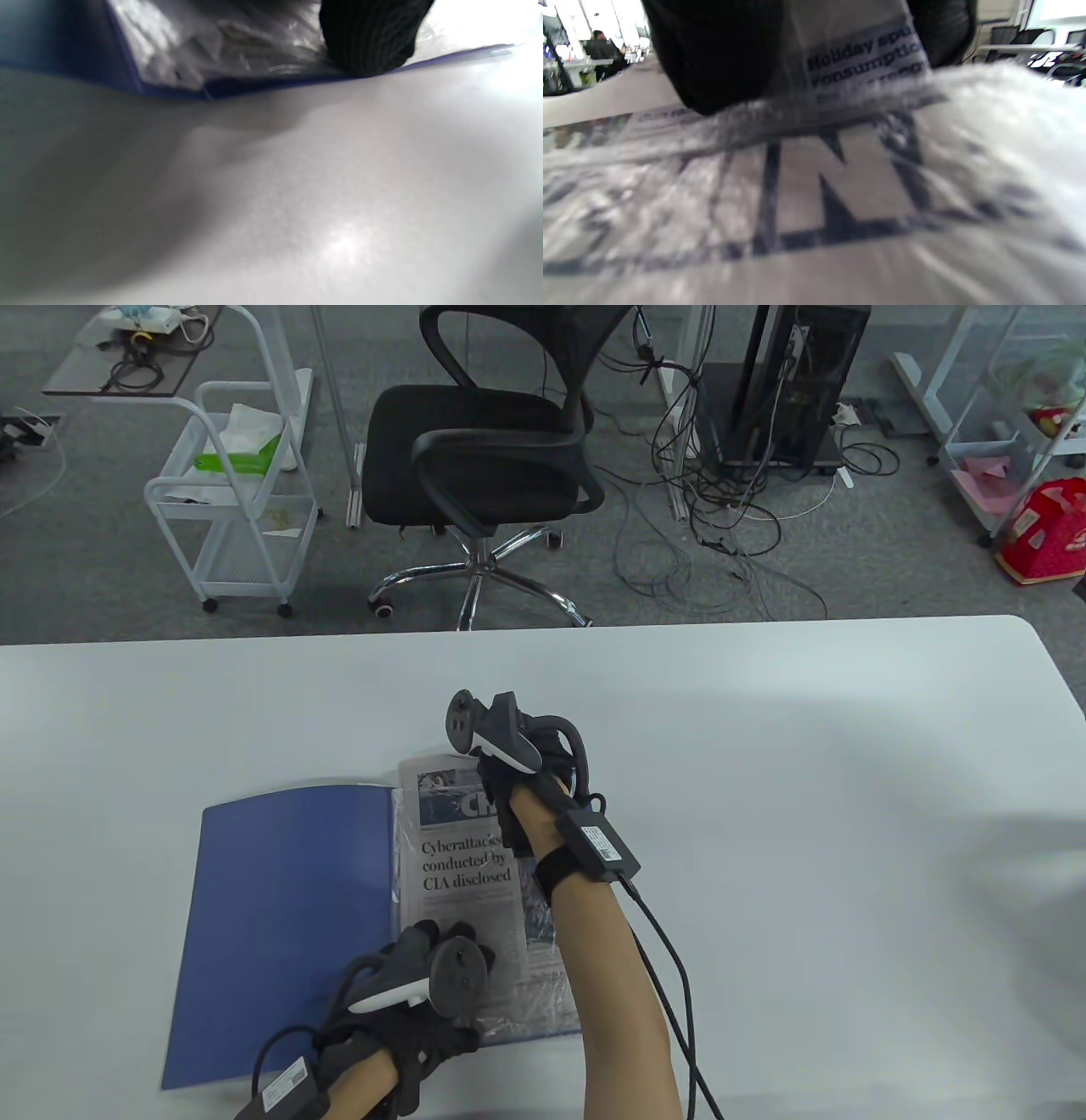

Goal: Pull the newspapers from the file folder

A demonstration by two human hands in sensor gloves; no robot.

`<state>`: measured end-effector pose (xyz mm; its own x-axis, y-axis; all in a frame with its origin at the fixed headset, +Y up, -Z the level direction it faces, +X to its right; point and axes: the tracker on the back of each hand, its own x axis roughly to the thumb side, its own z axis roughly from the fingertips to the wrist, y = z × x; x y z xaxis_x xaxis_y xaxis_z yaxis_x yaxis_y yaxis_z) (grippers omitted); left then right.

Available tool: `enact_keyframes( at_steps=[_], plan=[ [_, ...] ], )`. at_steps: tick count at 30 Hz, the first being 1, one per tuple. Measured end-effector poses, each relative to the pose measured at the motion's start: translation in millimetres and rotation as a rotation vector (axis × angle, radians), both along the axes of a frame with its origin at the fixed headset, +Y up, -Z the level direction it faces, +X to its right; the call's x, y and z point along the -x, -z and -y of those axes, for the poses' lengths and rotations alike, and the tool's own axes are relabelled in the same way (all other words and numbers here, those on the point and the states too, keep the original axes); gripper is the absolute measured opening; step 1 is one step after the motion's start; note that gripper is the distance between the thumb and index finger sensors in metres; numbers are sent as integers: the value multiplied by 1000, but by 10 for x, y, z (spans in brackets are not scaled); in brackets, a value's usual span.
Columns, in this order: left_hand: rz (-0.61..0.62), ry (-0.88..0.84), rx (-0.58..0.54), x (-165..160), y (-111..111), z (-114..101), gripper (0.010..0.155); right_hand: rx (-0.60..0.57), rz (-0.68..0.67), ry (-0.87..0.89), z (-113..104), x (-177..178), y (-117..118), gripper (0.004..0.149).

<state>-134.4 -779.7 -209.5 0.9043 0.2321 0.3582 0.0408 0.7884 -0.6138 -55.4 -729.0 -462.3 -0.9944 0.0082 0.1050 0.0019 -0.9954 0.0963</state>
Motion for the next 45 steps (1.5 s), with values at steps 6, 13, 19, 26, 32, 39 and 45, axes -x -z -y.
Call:
enact_keyframes(
  at_steps=[6,13,19,26,32,39,45],
  plan=[
    [2,-1,1,2,1,6,83,-225,102,37,-237,-87,47,37],
    [-6,-16,13,12,8,15,82,-542,190,203,-862,-408,-53,37],
    [-15,-28,19,21,15,21,82,-581,222,496,-1477,-1042,-286,38],
    [-19,-31,24,28,24,20,82,-514,387,764,-1746,-2091,-648,38],
    [-26,-32,31,33,30,20,82,-458,554,789,-1424,-2931,-926,38],
    [-32,-38,34,34,31,16,82,-378,757,724,-665,-3626,-1110,38],
    [-37,-42,39,37,34,18,82,-333,853,626,-108,-3892,-1161,38]
  ],
)
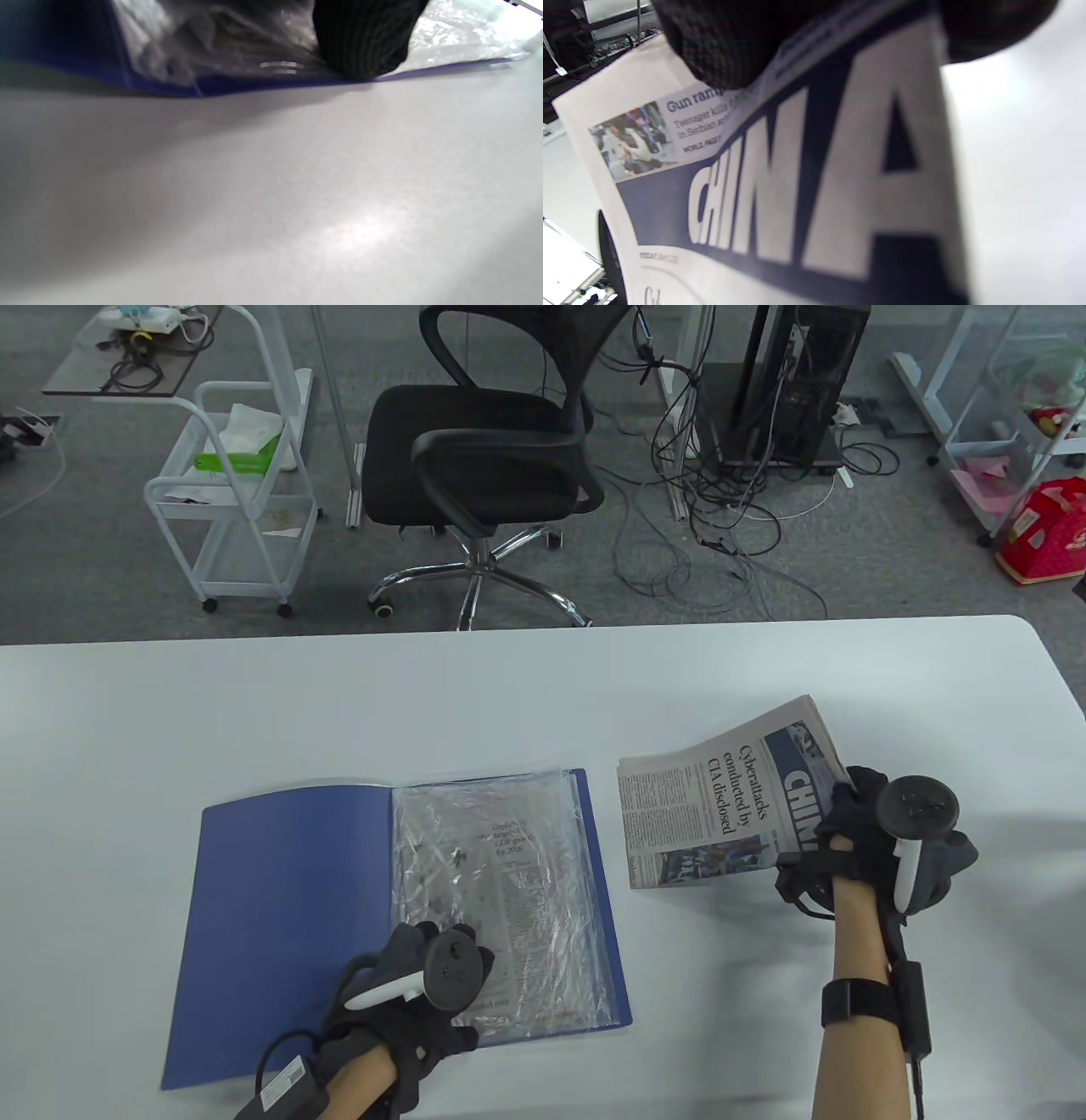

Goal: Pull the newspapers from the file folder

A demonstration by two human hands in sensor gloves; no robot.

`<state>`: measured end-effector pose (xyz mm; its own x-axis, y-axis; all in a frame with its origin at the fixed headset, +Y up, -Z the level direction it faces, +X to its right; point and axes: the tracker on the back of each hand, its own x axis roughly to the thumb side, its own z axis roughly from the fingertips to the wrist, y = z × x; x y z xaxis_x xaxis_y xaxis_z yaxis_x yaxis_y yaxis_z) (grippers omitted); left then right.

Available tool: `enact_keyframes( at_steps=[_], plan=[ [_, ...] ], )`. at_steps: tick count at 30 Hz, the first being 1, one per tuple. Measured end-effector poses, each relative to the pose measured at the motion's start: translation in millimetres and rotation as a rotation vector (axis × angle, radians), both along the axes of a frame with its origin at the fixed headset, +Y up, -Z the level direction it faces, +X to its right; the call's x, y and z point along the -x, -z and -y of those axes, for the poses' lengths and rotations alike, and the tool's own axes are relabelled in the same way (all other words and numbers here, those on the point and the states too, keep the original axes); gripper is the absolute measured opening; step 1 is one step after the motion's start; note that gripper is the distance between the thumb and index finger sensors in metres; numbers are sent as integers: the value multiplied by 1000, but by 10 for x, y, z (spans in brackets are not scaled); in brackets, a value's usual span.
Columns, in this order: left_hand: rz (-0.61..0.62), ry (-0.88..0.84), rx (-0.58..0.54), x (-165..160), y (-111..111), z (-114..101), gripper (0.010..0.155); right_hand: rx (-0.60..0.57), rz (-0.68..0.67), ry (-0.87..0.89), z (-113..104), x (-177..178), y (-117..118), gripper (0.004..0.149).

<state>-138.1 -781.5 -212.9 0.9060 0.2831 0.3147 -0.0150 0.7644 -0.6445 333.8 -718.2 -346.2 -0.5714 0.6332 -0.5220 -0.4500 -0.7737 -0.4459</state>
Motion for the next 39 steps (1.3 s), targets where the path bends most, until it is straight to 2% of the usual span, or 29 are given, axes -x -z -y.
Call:
enact_keyframes(
  at_steps=[3,6,10,16,20,23,26,30,35,39],
  plan=[
    [0,-1,1,0,0,0,82,22,21,-70,138,-33,-13,46],
    [0,-1,1,0,0,0,82,58,-9,-174,115,14,-6,60],
    [-3,-3,5,0,-3,2,82,48,-108,-273,-91,204,8,61],
    [-3,-3,6,2,-2,-1,82,-16,-273,-279,-479,591,-13,59],
    [1,2,4,5,-1,-4,81,-72,-401,-351,-768,964,-111,57],
    [3,2,4,8,1,-9,82,-106,-466,-426,-844,1185,-206,56],
    [3,2,4,6,1,-9,82,-91,-546,-482,-790,1438,-340,56],
    [6,4,0,10,2,-17,81,-36,-612,-550,-526,1649,-507,56],
    [7,2,-1,6,0,-15,82,2,-638,-560,-160,1736,-548,55],
    [6,1,-1,1,-1,-15,82,16,-633,-599,-60,1763,-544,55]
  ],
)
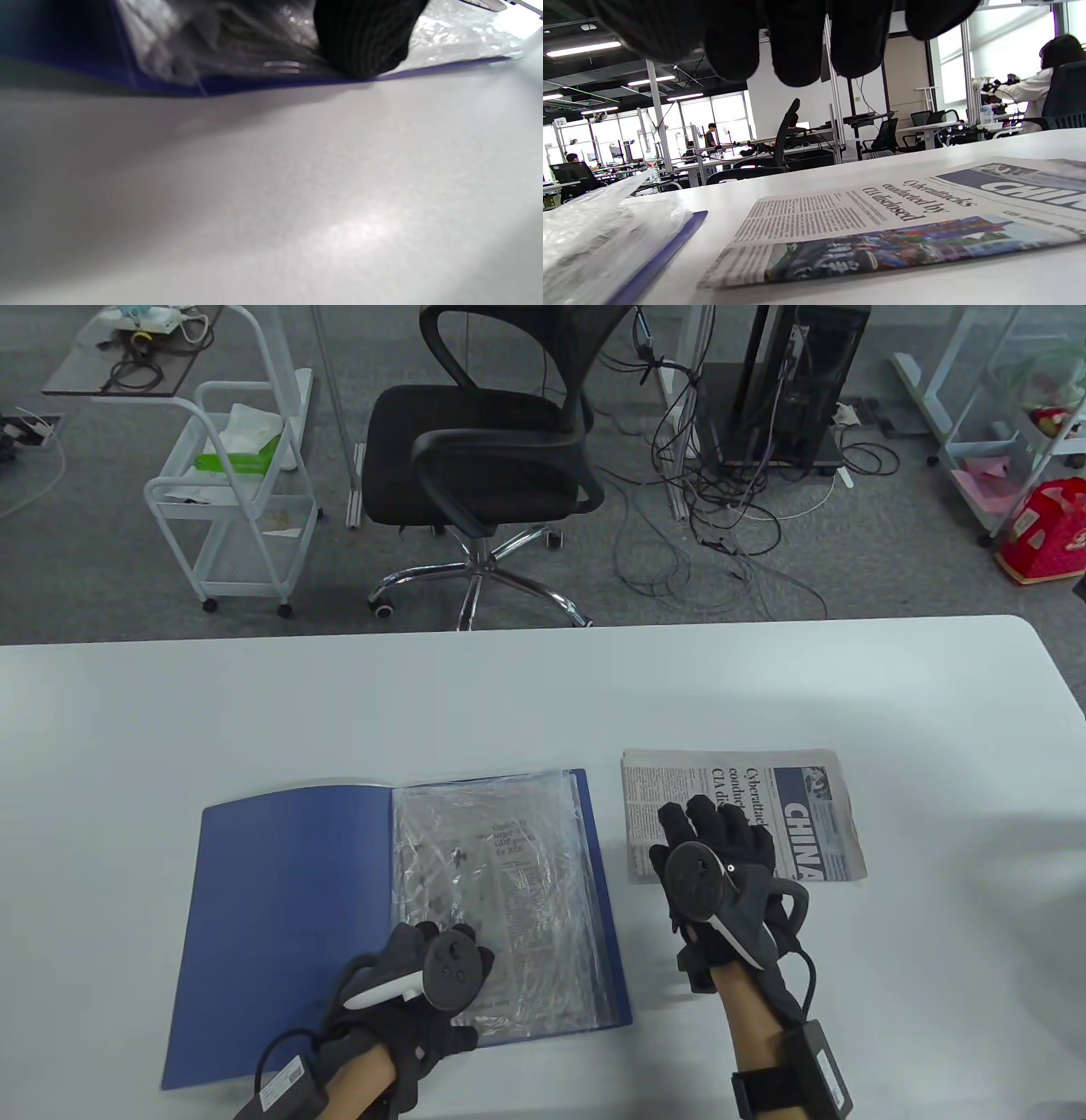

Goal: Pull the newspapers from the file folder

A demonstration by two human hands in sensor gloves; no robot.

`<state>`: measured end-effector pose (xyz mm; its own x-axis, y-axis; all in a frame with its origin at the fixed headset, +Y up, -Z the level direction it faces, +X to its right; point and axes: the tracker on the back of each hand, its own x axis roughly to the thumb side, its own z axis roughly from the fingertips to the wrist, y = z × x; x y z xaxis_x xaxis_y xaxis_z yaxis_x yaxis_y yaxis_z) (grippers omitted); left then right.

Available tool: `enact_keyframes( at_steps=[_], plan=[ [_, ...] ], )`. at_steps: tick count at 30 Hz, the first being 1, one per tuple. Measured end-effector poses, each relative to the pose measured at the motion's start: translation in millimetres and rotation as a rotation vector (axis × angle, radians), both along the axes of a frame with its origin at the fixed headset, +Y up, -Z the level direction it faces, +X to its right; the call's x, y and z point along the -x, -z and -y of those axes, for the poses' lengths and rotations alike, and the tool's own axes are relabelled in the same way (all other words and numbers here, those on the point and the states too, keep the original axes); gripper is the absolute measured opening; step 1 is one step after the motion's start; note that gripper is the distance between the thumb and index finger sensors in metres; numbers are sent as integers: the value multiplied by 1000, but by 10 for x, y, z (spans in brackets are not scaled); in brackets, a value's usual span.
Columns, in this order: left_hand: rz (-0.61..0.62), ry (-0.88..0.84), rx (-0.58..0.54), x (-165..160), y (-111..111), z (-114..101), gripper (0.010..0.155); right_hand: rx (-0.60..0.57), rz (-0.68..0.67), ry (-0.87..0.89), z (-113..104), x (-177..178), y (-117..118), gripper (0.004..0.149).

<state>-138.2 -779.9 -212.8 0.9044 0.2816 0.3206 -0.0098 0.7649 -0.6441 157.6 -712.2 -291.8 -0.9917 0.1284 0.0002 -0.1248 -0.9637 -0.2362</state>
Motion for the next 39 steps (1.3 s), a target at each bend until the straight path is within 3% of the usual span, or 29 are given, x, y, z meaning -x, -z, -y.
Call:
enact_keyframes(
  at_steps=[6,15,20,25,28,31,34,37,39],
  plan=[
    [12,-8,-13,-4,1,-26,82,-15,-7,28,-53,9,-16,55],
    [-189,-193,-269,-281,317,-569,81,-73,-16,120,-184,-79,-69,55],
    [-296,-102,-234,-532,569,-372,85,-75,-26,139,-196,-77,-78,55],
    [-435,-5,-87,-627,683,6,99,-53,-25,163,-172,-104,-65,55],
    [-430,62,-105,-645,666,56,91,-43,-24,173,-160,-112,-57,55],
    [-443,60,-184,-631,649,33,71,-31,-23,182,-156,-107,-48,55],
    [-452,59,-320,-600,650,-84,63,-25,-20,176,-151,-107,-42,56],
    [-496,-49,-450,-439,625,-398,64,-30,-16,184,-160,-138,-49,55],
    [-555,-124,-462,-277,596,-579,64,-32,-13,198,-164,-158,-51,55]
  ],
)
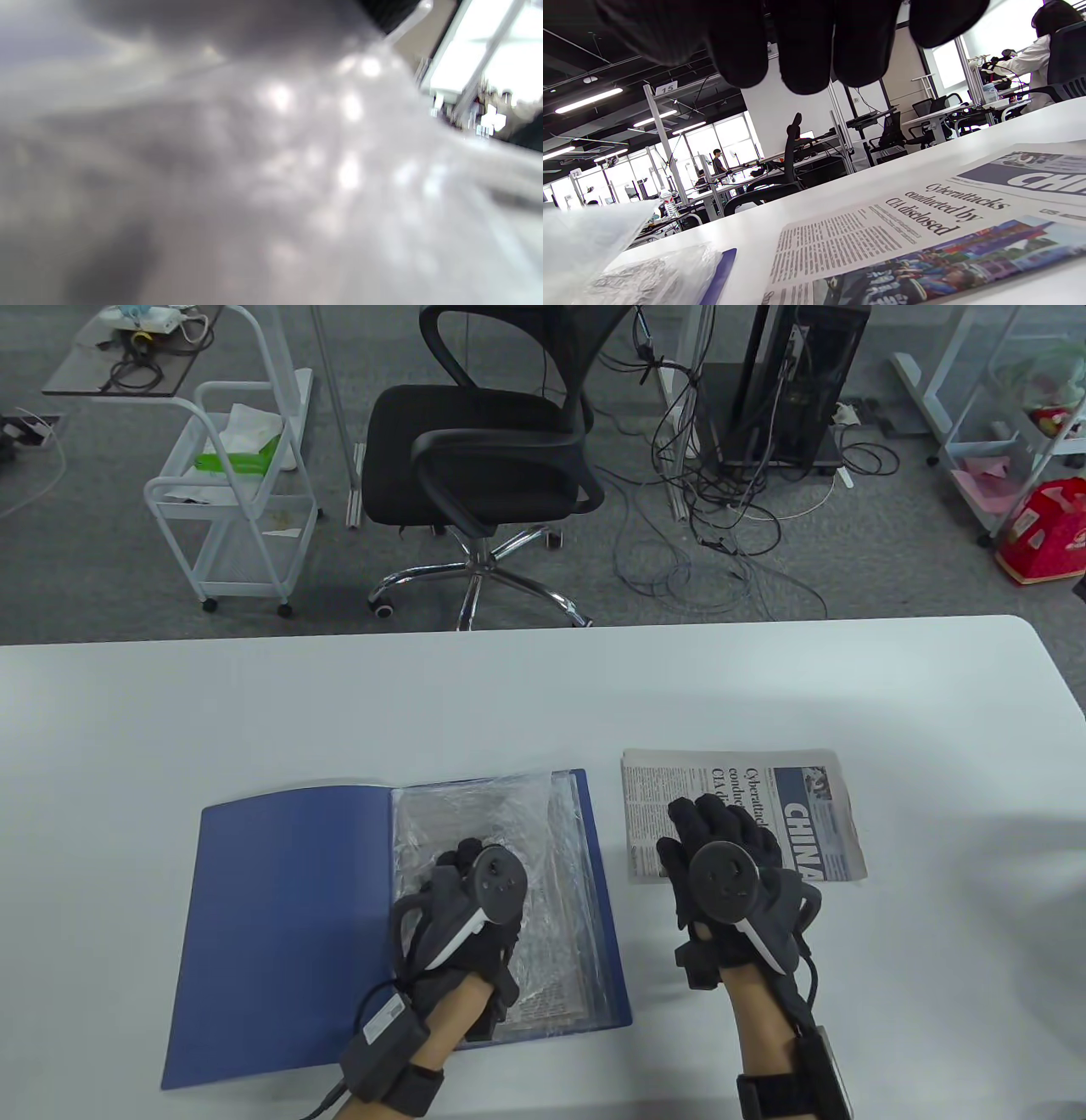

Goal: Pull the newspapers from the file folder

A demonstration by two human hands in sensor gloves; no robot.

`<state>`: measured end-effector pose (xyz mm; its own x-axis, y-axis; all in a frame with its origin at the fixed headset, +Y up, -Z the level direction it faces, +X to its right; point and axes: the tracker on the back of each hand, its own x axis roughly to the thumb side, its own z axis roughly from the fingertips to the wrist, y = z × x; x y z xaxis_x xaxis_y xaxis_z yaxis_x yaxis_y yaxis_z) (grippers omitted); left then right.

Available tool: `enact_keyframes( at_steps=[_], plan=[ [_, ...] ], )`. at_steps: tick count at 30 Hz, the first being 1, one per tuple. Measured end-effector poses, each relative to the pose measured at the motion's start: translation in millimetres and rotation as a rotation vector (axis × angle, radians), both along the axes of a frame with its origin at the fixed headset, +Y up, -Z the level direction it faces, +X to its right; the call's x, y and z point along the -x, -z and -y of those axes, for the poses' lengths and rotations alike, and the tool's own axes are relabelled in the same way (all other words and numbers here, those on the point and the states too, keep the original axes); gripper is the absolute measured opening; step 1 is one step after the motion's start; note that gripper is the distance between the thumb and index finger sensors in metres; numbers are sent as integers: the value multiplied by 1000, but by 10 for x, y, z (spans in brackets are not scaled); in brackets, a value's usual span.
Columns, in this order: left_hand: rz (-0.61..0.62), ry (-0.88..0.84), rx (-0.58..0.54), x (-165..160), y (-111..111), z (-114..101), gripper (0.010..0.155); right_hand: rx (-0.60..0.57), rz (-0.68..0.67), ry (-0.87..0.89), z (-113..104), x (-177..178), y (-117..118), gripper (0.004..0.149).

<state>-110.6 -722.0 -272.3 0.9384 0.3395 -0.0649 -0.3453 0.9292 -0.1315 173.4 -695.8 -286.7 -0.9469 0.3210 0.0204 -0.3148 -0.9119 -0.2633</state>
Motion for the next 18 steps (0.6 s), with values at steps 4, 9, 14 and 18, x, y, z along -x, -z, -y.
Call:
enact_keyframes(
  at_steps=[4,9,14,18],
  plan=[
    [-106,-174,-17,543,-175,-229,66,-6,-3,14,-7,-26,-8,55],
    [-269,-208,-52,1327,-392,-226,67,6,-2,14,15,-22,-3,55],
    [-416,-230,45,1846,-469,-4,67,47,13,-20,111,-58,27,55],
    [-490,-305,162,2129,-503,187,71,76,26,-34,166,-93,54,55]
  ],
)
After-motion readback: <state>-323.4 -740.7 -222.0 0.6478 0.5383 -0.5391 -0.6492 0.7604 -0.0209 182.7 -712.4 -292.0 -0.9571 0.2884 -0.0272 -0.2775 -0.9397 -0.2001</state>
